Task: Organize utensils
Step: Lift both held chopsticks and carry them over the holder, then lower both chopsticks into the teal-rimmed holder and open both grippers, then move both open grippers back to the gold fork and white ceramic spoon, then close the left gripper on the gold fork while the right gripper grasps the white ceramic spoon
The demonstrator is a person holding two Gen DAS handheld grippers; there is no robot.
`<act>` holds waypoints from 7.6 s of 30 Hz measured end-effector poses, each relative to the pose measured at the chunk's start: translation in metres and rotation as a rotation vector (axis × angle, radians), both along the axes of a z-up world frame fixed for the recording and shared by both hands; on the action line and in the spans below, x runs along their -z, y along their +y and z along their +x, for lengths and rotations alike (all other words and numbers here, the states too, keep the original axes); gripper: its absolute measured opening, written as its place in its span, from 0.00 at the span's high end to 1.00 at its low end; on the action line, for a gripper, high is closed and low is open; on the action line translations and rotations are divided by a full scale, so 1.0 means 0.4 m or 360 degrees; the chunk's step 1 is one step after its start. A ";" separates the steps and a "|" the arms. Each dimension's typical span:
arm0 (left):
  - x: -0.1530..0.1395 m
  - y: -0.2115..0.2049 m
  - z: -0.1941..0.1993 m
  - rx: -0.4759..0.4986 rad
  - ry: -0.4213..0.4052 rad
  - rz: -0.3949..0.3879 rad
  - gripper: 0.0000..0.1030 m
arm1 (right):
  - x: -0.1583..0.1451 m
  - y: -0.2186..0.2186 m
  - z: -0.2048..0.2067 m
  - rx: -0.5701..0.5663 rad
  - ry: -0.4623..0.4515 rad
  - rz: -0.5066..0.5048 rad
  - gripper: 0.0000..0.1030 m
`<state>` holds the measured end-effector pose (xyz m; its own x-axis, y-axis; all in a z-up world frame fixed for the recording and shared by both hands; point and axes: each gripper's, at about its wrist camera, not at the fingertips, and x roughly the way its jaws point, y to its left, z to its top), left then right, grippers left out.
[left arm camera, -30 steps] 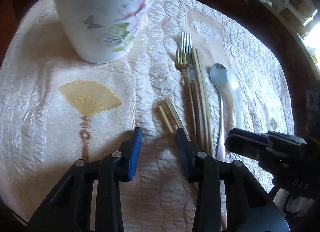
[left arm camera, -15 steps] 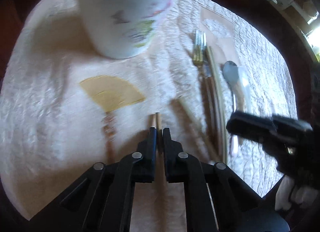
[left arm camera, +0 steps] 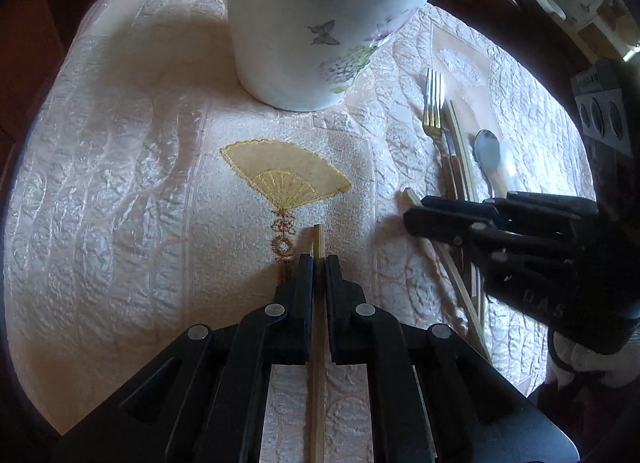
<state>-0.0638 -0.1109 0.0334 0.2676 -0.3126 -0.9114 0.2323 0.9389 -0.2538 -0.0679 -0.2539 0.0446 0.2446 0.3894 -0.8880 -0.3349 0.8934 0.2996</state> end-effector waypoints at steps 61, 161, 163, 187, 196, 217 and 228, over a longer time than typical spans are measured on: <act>-0.793 0.296 0.171 -0.0272 -0.1118 -0.0282 0.96 | -0.747 -0.072 0.136 0.0218 -0.1020 0.0320 0.95; -0.052 -0.200 0.060 0.0108 -0.0195 -0.0211 0.74 | -0.058 -0.415 -0.089 0.0624 -0.0122 0.0115 0.64; -0.030 -0.225 0.081 0.0106 -0.0178 -0.0172 0.75 | -0.060 -0.419 -0.095 0.0619 -0.0120 0.0121 0.64; 0.004 -0.151 0.078 0.0083 -0.0090 -0.0076 0.95 | -0.002 -0.441 -0.005 0.0605 -0.0116 0.0119 0.64; 0.014 -0.138 0.076 0.0066 -0.0046 -0.0116 0.95 | 0.030 -0.447 0.039 0.0608 -0.0093 0.0234 0.90; 0.008 -0.174 0.152 0.0069 -0.0142 -0.0081 0.74 | 0.043 -0.514 -0.115 0.0634 -0.0006 0.0454 0.93; 0.017 -0.179 0.162 0.0159 -0.0166 -0.0150 0.73 | 0.087 -0.563 -0.087 0.0521 0.0037 0.0801 0.86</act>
